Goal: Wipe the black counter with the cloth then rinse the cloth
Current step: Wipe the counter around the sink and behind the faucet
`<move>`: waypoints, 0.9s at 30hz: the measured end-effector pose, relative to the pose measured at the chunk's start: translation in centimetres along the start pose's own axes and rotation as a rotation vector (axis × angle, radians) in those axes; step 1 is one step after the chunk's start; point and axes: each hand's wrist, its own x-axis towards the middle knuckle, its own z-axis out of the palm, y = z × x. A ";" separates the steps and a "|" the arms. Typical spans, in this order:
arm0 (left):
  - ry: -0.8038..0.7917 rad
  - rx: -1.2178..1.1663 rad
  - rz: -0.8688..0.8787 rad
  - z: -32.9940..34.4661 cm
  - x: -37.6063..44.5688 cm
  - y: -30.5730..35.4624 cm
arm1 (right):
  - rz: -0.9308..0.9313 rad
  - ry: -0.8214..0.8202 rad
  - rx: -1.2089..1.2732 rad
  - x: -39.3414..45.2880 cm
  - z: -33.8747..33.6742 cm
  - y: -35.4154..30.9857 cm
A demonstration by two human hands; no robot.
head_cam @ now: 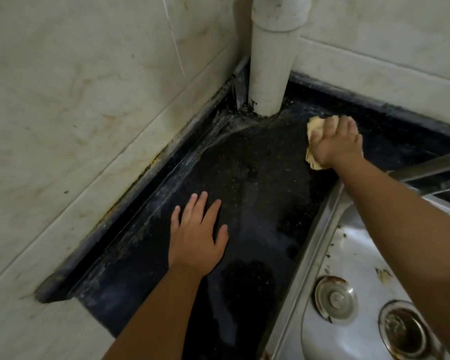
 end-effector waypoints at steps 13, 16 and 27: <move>0.012 0.063 0.021 0.4 -0.1 0.1 | 0.232 -0.059 -0.045 -1.3 0.0 -3.2; 0.029 0.062 0.038 0.6 0.0 0.1 | 0.027 -0.059 -0.051 -0.6 0.3 -5.2; 0.010 0.036 0.027 0.2 0.0 0.1 | -0.452 -0.053 -0.163 -2.5 1.5 -4.0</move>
